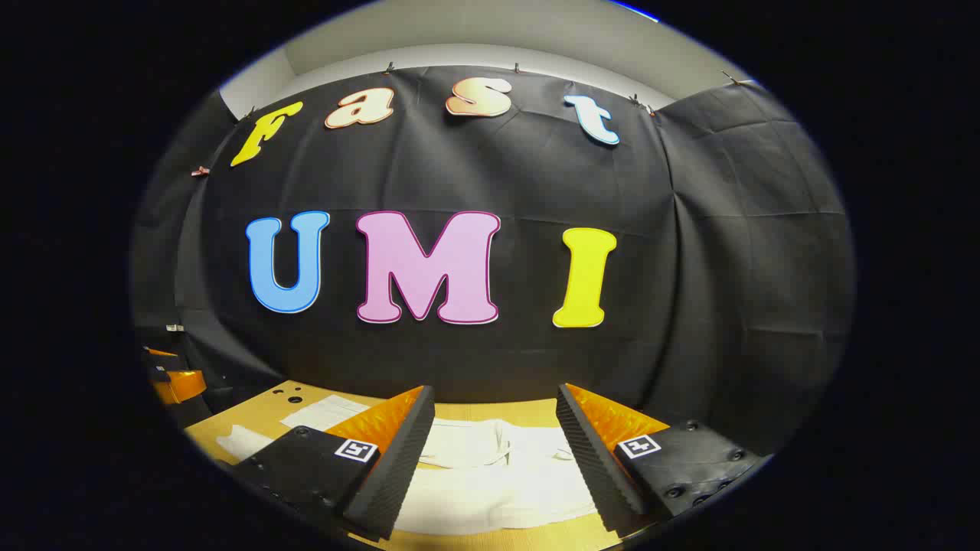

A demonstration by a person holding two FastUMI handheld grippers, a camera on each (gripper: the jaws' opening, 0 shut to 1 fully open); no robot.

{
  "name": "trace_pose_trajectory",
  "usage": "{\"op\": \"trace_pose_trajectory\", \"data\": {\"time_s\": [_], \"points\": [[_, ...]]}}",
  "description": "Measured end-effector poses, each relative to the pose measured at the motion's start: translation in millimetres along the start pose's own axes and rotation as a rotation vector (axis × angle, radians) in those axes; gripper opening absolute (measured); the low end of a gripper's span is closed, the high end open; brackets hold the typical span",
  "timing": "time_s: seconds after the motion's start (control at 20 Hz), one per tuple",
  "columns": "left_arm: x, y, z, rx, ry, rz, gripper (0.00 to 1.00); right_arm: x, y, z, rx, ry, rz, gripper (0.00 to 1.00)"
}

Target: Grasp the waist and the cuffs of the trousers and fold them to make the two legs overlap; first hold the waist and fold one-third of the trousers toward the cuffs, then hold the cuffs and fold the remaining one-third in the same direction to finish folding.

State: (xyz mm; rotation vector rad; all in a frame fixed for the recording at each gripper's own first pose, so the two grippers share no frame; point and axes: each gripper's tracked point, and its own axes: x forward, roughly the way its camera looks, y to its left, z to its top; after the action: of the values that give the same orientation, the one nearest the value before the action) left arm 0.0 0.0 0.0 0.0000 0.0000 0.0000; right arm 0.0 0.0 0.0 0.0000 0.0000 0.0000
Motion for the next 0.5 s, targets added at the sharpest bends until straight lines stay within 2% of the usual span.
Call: {"op": "trace_pose_trajectory", "data": {"time_s": [0.15, 0.5], "points": [[2.2, -1.0, 3.6, -0.015, -0.012, 0.003, 0.99, 1.9, 2.1, -3.3, 0.004, 0.006, 0.014, 0.97], [-1.4, -4.7, 4.3, 0.027, -0.021, -0.026, 0.99, 7.0, 0.4, 2.2, -0.028, -0.003, 0.022, 0.98]]}}
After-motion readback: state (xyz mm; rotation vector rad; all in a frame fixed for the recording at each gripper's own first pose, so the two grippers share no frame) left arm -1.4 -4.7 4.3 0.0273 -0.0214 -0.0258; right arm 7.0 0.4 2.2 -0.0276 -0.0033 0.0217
